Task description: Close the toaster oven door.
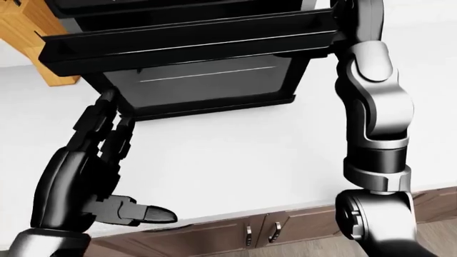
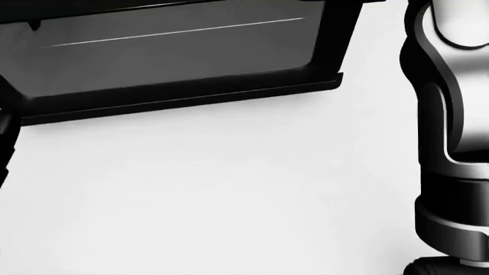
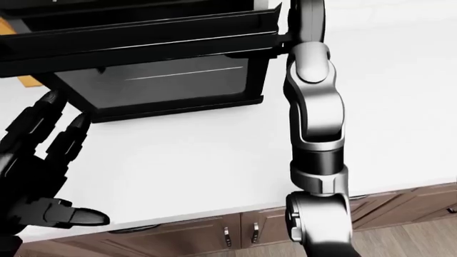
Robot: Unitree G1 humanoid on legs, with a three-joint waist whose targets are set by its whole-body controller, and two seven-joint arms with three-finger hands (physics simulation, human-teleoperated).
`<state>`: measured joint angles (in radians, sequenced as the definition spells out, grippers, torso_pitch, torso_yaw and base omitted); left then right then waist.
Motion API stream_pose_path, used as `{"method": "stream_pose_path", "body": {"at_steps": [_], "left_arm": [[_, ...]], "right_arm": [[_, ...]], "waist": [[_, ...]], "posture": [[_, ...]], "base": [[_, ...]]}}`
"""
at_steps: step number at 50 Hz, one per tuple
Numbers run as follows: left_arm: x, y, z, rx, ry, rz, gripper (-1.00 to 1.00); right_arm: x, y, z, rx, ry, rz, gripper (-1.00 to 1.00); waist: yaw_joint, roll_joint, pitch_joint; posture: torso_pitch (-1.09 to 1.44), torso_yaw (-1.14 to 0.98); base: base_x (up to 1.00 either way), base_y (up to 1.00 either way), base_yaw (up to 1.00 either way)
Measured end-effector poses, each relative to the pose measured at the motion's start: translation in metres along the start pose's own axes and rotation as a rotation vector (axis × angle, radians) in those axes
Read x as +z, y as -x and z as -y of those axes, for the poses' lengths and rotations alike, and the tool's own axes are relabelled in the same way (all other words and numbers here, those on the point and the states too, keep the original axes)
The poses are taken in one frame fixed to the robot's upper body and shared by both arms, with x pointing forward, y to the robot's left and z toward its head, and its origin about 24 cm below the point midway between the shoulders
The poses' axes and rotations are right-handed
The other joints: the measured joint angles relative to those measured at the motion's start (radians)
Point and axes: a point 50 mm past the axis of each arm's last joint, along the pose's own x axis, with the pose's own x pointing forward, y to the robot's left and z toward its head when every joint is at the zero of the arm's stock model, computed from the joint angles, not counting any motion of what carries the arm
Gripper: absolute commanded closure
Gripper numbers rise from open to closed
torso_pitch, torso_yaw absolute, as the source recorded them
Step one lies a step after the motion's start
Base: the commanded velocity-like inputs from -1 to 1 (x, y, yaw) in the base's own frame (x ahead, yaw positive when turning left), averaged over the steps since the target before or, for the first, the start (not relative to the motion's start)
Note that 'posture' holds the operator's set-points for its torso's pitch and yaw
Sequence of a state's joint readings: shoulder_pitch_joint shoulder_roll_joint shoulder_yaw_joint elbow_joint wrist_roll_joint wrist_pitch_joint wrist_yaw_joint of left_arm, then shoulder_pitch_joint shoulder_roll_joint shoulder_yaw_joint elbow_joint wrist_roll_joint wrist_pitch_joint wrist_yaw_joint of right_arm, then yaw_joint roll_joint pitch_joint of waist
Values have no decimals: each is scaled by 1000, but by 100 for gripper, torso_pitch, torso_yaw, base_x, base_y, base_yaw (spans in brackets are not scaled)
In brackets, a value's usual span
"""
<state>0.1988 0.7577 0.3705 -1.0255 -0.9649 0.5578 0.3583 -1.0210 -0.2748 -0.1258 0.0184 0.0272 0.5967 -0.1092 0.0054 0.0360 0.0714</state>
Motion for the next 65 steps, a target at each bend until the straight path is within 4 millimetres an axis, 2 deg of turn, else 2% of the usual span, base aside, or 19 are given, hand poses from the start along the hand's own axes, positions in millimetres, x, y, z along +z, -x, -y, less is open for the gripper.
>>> {"method": "stream_pose_path", "body": {"at_steps": [3, 6, 11, 23, 39, 65], "left_arm": [[2, -2, 7, -35, 1, 12, -100], [-5, -2, 16, -74, 11, -6, -100], [1, -9, 15, -77, -15, 9, -100], [7, -18, 28, -141, -12, 16, -100], [15, -25, 32, -162, -6, 31, -100], [18, -47, 38, -215, -45, 18, -100]], "right_arm": [[0, -1, -2, 9, 3, -5, -100], [1, 0, -2, 9, 3, -1, -100], [0, 0, 0, -1, 0, -5, -100], [-2, 0, 0, 1, 2, -14, -100], [-5, 0, 0, -2, 0, -21, -100], [-9, 1, 3, -17, -12, -33, -100]], "waist": [[-2, 5, -1], [0, 7, -1], [1, 5, 1], [-3, 9, 1], [-7, 11, 4], [-10, -3, 7]], "posture": [[0, 0], [0, 0], [0, 0], [0, 0], [0, 0], [0, 0]], "base": [[0, 0, 0], [0, 0, 0], [0, 0, 0], [0, 0, 0], [0, 0, 0], [0, 0, 0]]}}
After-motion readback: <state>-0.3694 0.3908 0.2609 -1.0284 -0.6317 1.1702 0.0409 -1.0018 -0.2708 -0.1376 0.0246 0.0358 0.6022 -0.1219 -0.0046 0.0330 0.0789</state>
